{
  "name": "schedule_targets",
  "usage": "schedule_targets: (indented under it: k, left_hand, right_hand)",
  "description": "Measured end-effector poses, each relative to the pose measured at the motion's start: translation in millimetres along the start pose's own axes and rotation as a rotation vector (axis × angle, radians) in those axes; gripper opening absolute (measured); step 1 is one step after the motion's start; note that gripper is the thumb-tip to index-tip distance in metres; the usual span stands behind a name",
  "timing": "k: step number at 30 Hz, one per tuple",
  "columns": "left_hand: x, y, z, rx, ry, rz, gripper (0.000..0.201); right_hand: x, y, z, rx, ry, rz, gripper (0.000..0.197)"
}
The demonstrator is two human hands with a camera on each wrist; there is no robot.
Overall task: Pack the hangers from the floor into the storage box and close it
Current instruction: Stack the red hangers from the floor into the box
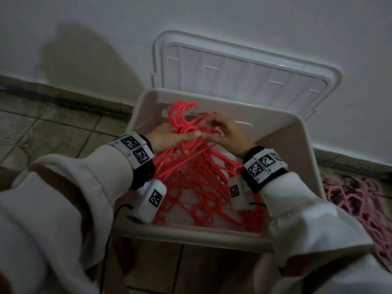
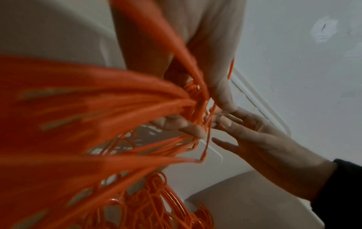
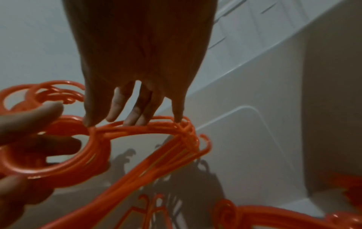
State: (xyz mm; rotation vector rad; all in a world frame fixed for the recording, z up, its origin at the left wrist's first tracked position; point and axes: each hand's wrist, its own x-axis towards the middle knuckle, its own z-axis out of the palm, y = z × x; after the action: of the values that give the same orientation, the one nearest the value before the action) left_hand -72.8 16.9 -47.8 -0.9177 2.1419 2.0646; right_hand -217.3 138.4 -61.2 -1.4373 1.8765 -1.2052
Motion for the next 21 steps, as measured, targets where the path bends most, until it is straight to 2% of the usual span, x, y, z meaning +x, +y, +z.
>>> schedule_targets:
  k: [2,4,5,6,7,8,10,13,15,18,21]
  left_hand:
    - [1.3,-3.5,-6.2,0.007,0.067,-0.012,0.044]
    - [0.0,-6.2,-8.4,0.006,0.088,-0.003,0.056]
    - [-0.8,-7.0,-8.4,-0.004,0.084,0.006,0.067]
    - [-1.0,-7.7,-8.0,-0.019,0.078,0.013,0.076]
    - [-0.8,-8.8,-7.8,-0.026,0.073,0.015,0.081]
    - [-0.4,-9.2,-7.8,-0.022,0.075,0.014,0.083]
    - [-0.4,-8.1,-8.2,-0.025,0.087,0.014,0.074]
    - [0.0,-6.8,-6.5,-0.056,0.129,0.019,0.041]
    - [-1.1,-5.5,-4.9,-0.070,0.136,0.022,0.028]
    - [-2.0,-4.1,-4.8,-0.078,0.129,0.006,0.024]
    - [-1.4,-3.1,-4.8,-0.057,0.124,0.021,0.033]
  right_hand:
    - [-3.7,13.5,-0.4,0.049,0.078,0.087,0.017]
    - [-10.8,30.7,-4.0,-0.018,0.117,0.218,0.029]
    - [-15.3,39.2,-5.0,-0.123,0.059,0.309,0.023]
    - [-19.5,46.6,-5.1,-0.270,-0.065,0.419,0.011]
    - [-23.6,54.5,-3.9,-0.404,-0.212,0.512,0.007]
    - [-26.9,62.3,-0.7,-0.512,-0.346,0.582,0.016]
    - [-33.7,68.0,7.7,-0.628,-0.479,0.669,0.026]
    - [-37.6,75.4,24.1,-0.724,-0.471,0.721,0.038]
    - [-35.3,81.5,36.5,-0.810,-0.455,0.720,0.039]
    - [-34.9,85.8,47.8,-0.874,-0.467,0.752,0.037]
    - [-41.5,98.1,42.6,-0.769,-0.474,0.786,0.042]
